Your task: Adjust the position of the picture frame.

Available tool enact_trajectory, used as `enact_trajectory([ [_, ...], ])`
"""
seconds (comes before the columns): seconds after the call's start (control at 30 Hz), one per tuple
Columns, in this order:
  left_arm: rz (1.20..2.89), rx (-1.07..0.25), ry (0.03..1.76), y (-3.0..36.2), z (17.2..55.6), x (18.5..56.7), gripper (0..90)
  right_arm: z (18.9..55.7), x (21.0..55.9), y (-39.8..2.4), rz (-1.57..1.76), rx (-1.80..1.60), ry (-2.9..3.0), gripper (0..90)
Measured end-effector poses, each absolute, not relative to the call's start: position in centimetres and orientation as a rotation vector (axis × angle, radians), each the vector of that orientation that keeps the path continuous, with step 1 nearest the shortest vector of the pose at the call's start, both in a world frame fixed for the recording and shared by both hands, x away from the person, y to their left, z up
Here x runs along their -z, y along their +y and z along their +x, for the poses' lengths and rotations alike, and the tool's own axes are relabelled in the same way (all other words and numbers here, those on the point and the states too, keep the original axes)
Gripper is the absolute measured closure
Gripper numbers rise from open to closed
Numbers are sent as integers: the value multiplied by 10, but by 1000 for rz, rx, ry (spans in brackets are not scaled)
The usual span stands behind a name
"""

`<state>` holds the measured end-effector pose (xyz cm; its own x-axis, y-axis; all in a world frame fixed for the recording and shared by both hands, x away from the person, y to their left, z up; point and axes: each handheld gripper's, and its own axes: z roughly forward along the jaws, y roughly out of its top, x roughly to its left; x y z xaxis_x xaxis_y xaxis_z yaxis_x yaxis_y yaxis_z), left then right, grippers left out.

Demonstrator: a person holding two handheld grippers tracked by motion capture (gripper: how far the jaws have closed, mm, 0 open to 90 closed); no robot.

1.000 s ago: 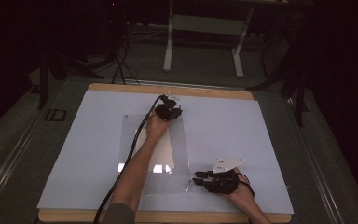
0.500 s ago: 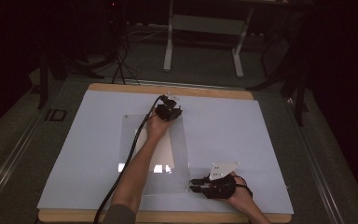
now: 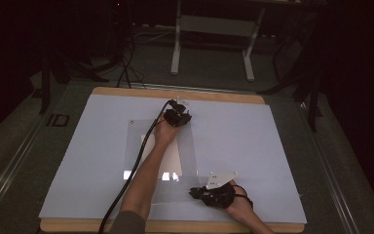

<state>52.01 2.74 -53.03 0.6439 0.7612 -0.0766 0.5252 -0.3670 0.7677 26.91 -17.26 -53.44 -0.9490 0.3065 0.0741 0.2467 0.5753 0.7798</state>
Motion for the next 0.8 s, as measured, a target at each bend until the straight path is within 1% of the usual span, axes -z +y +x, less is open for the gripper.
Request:
enact_trajectory([
  [0.1,2070,-372,1009,25,521,533,811,269,536,-172,493,-1331,2725,821],
  [0.2,2079,-415,1008,22,520,533,820,268,537,-170,498,-1320,2718,825],
  [0.3,2083,-418,1006,22,520,533,834,267,538,-170,498,-1313,2707,834],
  [0.47,2134,-446,986,20,521,529,847,267,536,-170,565,-1319,2710,836],
  [0.67,2095,-507,1070,38,528,513,848,282,524,-178,702,-1390,2661,816],
  [0.8,2064,-511,1132,56,534,502,847,293,515,-185,772,-1453,2618,798],
])
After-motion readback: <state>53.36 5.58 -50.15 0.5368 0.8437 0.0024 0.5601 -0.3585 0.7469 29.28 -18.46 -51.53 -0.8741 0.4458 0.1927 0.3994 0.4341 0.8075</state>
